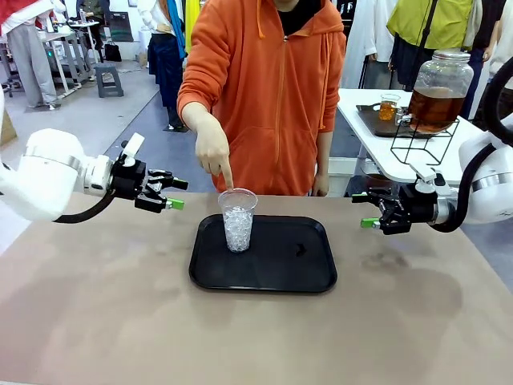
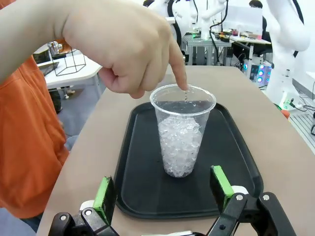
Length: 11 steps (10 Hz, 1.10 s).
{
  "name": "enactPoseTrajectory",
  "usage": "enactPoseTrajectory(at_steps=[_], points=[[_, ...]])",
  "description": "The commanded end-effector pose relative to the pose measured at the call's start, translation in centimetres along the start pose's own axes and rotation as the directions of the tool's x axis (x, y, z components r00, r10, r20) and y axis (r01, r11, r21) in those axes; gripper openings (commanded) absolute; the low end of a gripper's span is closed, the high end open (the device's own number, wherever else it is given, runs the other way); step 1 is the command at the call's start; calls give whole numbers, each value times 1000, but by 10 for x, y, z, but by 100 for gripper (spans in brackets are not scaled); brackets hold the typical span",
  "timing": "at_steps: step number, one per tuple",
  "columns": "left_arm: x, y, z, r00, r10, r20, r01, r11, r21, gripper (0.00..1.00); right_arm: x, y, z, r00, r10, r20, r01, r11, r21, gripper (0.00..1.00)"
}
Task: Pour the drink into the iced cup.
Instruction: Pick up the iced cup indicated by the human and present it to them.
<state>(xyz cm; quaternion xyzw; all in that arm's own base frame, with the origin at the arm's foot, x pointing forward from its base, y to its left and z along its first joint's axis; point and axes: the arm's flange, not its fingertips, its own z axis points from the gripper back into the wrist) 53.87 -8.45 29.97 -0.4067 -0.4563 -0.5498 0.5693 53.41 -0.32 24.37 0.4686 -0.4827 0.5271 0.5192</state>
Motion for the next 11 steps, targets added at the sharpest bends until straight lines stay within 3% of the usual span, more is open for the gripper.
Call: enactPoseTrajectory(at_steps=[1,11], points=[[5,0,2,1000,-6,-2,6,1000,15,100,2,0,-1,1000,-2,-1,2,1000,1,100],[-30,10,-54,998,-39,48,42,998,-54,100,2,0,-1,1000,-2,-1,2,1000,1,100]])
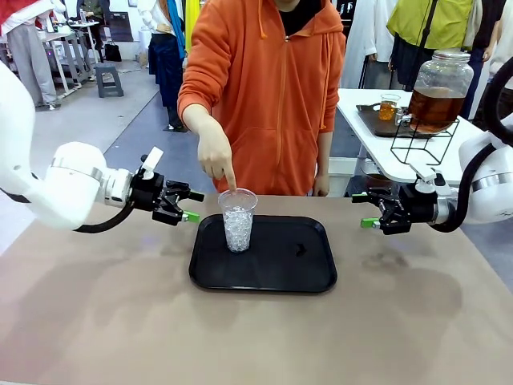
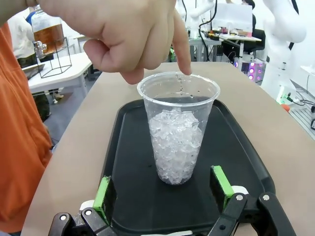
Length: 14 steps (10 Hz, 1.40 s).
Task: Pour the drink into the iced cup.
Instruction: Pick up the iced cup indicated by the human and present it to them.
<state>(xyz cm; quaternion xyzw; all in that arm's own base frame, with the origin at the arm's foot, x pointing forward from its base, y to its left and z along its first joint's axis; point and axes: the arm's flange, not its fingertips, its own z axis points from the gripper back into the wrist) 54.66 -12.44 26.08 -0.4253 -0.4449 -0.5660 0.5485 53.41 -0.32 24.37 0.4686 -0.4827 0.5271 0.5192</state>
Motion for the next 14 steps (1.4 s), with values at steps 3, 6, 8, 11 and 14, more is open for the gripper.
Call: enactPoseTrajectory(at_steps=[3,6,8,11,14], points=[[-11,11,-19,998,-11,54,12,1000,-10,100,2,0,-1,1000,-2,-1,2,1000,1,100],[-16,13,-36,998,4,62,-2,1000,-27,100,2,0,-1,1000,-2,-1,2,1000,1,100],[-18,13,-45,998,13,62,-10,998,-55,100,2,0,-1,1000,-2,-1,2,1000,1,100],[-22,7,-53,997,17,70,-11,996,-94,100,2,0,-1,1000,-2,-1,2,1000,1,100],[-23,4,-57,997,7,81,1,995,-103,100,2,0,-1,1000,-2,-1,2,1000,1,100]])
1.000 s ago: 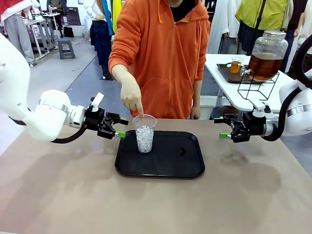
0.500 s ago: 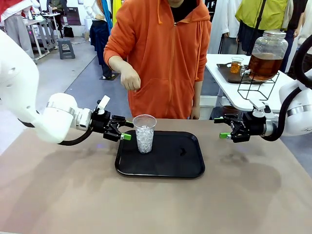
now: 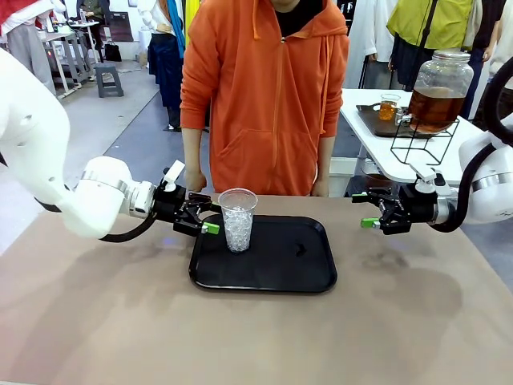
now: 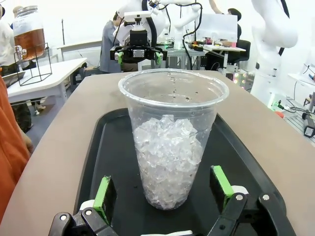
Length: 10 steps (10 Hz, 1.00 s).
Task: Pour the drink into the iced cup.
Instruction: Pick up the iced cup indicated by the human and present it to them.
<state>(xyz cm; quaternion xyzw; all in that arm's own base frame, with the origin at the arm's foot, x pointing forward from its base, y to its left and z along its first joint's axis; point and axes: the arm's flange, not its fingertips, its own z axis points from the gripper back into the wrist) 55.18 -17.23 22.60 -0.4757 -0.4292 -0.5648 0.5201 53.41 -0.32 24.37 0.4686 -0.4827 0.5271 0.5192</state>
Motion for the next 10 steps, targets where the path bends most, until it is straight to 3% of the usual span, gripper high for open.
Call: enactPoseTrajectory(at_steps=[1,10], points=[[0,0,-4,1000,-21,18,21,1000,-3,100,2,0,-1,1000,-2,-1,2,1000,1,100],[0,9,-38,1000,-13,0,13,1000,-7,100,2,0,-1,1000,-2,-1,2,1000,1,100]])
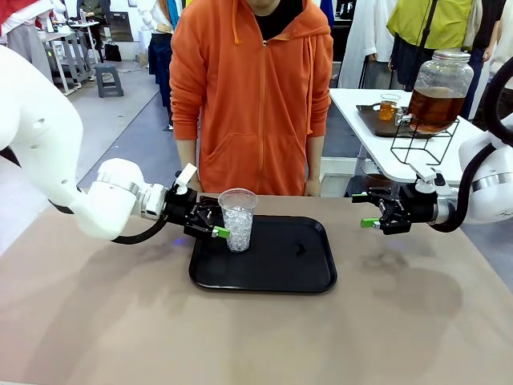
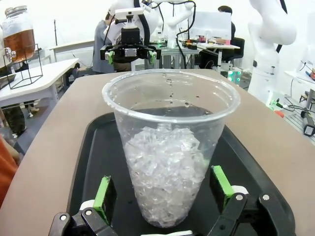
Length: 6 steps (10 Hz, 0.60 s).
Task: Pour the drink into the iced cup.
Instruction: Pick up the iced cup indicated by the human and present it to them.
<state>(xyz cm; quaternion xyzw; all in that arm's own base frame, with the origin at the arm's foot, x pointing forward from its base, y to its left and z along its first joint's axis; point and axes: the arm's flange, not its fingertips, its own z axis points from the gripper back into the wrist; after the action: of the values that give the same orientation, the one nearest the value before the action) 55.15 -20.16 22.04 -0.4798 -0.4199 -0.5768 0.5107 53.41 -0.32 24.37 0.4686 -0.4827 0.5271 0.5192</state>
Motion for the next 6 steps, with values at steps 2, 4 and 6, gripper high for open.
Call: enactPoseTrajectory(at_steps=[2,4,6], points=[[0,12,-13,1000,-8,13,7,999,37,100,2,0,-1,1000,-2,-1,2,1000,1,100],[2,15,-21,1000,-12,19,11,1000,27,100,2,0,-1,1000,-2,-1,2,1000,1,100],[1,15,-25,1000,-2,16,2,1000,13,100,2,0,-1,1000,-2,-1,2,1000,1,100]])
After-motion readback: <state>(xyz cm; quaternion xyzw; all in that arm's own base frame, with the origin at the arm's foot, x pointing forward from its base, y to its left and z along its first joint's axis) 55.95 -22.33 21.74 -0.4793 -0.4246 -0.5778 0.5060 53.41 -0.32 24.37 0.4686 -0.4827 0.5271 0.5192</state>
